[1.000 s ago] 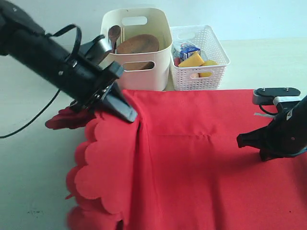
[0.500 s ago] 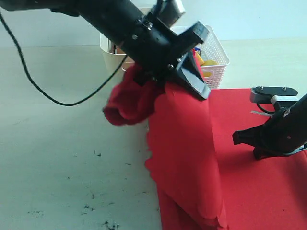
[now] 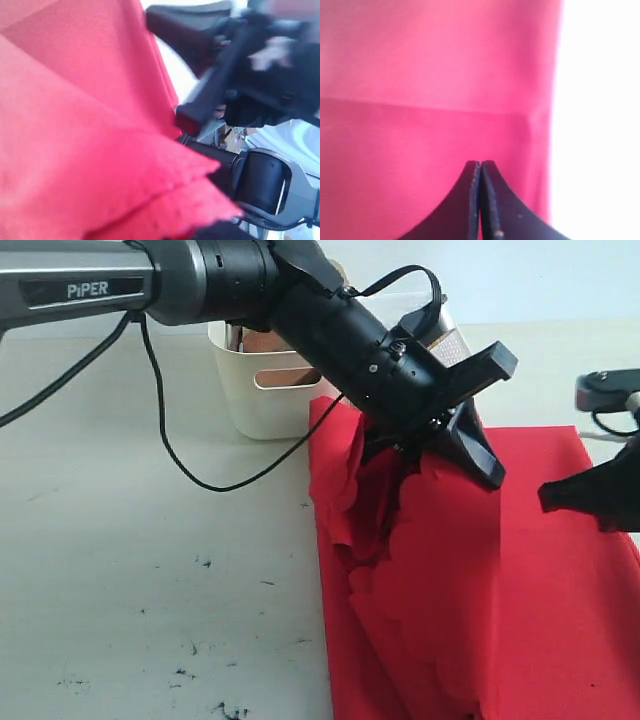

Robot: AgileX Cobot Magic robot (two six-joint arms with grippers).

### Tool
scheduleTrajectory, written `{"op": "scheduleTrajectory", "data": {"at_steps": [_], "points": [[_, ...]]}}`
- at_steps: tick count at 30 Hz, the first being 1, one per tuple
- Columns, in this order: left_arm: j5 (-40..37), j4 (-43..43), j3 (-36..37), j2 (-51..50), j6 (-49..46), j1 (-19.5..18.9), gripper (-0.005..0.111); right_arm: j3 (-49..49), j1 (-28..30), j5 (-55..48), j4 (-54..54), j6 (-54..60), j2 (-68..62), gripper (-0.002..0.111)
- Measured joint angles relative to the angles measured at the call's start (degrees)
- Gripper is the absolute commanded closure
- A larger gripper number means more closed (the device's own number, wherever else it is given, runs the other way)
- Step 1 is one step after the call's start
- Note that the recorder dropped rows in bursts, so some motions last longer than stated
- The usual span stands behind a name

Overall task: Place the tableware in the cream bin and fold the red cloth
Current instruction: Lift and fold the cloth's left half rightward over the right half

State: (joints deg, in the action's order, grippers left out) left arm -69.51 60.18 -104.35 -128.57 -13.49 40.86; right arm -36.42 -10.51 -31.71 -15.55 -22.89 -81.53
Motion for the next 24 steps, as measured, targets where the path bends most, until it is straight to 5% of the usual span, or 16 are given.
{"op": "scheduleTrajectory", "data": {"at_steps": [10, 13, 19, 24], "points": [[0.0, 1.0, -6.2, -8.0, 3.3, 4.9, 0.104, -0.8, 0.0, -12.9, -23.0, -17.5, 12.5, 0.108], [0.5, 2.2, -9.0, -11.3, 3.4, 6.4, 0.088, -0.8, 0.0, -15.2, -26.0, -19.6, 16.1, 0.108], [1.9, 5.4, -14.3, -15.4, 0.5, 7.0, 0.029, -0.8, 0.0, -17.2, -26.3, -20.3, 22.1, 0.108], [0.5, 5.1, -19.4, -13.6, -5.6, 6.2, 0.038, -0.8, 0.0, -17.7, -24.6, -19.8, 24.0, 0.108]]}}
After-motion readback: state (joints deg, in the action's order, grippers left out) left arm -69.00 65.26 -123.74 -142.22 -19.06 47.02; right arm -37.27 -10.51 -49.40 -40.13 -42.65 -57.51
